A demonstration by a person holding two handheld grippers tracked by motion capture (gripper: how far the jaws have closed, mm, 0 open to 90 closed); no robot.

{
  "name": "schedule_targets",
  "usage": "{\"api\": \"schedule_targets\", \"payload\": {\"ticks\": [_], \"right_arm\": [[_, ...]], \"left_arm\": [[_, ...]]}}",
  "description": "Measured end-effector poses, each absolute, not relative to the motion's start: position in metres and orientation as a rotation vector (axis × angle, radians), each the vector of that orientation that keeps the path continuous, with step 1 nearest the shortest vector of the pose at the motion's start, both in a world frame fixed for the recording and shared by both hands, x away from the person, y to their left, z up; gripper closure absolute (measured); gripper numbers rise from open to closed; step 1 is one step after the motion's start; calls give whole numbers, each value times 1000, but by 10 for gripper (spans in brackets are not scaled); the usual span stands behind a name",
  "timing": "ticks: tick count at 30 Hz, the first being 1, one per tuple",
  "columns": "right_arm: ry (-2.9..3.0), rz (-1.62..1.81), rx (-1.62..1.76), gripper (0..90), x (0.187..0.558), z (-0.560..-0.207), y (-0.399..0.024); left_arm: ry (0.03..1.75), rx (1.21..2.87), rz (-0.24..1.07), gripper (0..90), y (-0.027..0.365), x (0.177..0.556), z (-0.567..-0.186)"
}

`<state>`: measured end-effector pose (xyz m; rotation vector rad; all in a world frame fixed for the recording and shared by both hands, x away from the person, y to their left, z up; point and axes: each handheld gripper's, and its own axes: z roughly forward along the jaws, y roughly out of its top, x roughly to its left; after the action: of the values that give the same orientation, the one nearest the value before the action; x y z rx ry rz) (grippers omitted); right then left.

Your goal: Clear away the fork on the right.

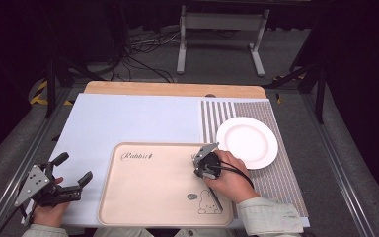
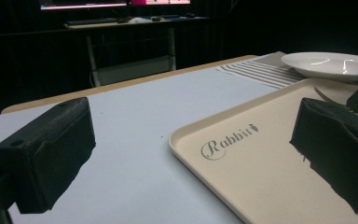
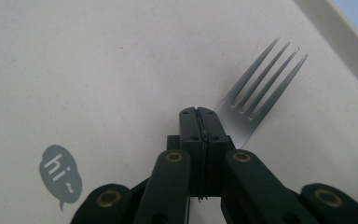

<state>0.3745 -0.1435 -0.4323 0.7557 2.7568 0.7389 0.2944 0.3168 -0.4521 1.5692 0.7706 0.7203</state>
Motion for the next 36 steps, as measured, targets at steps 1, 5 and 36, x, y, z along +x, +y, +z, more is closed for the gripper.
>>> {"api": "schedule_targets", "payload": {"ticks": [1, 5, 36], "right_arm": [[2751, 738, 763, 900, 375, -432, -145], [2740, 741, 786, 900, 375, -432, -150], [2654, 758, 965, 900, 373, -433, -183]], "left_arm": [[771, 1570, 721, 3, 317, 294, -452], [771, 1569, 722, 3, 317, 294, -452], [772, 1572, 721, 3, 316, 294, -452]]}}
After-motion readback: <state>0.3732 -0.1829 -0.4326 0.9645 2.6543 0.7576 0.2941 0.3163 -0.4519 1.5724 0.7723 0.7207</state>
